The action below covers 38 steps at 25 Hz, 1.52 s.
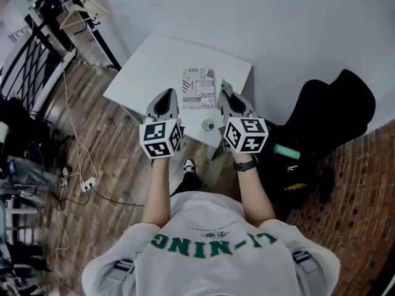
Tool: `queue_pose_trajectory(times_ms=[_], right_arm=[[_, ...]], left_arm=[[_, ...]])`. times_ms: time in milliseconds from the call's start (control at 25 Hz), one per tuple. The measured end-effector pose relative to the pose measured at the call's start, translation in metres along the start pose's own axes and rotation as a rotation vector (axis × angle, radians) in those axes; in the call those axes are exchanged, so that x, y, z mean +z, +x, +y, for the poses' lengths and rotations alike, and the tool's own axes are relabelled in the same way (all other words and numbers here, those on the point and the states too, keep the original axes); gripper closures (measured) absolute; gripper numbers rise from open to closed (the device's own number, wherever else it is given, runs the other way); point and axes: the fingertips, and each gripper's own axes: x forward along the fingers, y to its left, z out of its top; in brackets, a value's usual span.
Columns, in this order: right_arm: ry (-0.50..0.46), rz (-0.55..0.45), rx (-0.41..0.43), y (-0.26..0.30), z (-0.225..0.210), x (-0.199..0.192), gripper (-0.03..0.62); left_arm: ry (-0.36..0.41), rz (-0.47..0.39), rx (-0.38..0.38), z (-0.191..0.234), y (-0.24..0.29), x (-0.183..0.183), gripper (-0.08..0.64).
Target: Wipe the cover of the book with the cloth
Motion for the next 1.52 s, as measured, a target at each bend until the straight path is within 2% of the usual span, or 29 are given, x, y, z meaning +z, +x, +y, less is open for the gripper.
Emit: queue_pose_trajectory(times_ms=[160, 280, 480, 560, 680, 840, 1000, 1200, 1400, 1520], right_arm=[[0.052, -0.01, -0.031, 0.081, -0.009, 0.023, 0.551], [0.086, -0.001, -0.06, 0.133, -0.022, 0.024, 0.551], [0.126, 0.094, -0.088, 0.198, -0.039, -0.001, 0.546], [0.183, 0.142, -0.091, 0.221, -0.049, -0.019, 0.546], [0.276, 0.242, -0.066, 0.249, -0.067, -0.054, 0.546], [0.366, 0.382, -0.06, 0.291, -0.096, -0.094, 0.546], [0.405, 0.516, -0.031, 0.337, -0.11, -0.136, 0.546], [0.397, 0.628, 0.132, 0.401, -0.105, -0.188, 0.546], [0.5, 0.808, 0.143, 0.446, -0.1, -0.241, 0.547], [0.474, 0.897, 0.153, 0.46, -0.093, -0.265, 0.55]], left_arm=[[0.036, -0.039, -0.031, 0.045, 0.063, 0.031, 0.549], [0.032, -0.049, -0.06, 0.074, 0.108, 0.036, 0.549], [-0.03, 0.025, -0.137, 0.105, 0.174, 0.009, 0.549], [-0.061, 0.054, -0.161, 0.113, 0.199, -0.006, 0.549], [-0.048, 0.099, -0.187, 0.113, 0.229, -0.03, 0.549], [-0.054, 0.122, -0.153, 0.123, 0.262, -0.048, 0.549], [-0.048, 0.175, -0.106, 0.138, 0.29, -0.07, 0.549], [-0.061, 0.24, -0.057, 0.149, 0.309, -0.096, 0.549], [-0.073, 0.292, -0.005, 0.163, 0.312, -0.119, 0.549], [-0.069, 0.316, 0.02, 0.169, 0.31, -0.126, 0.549]])
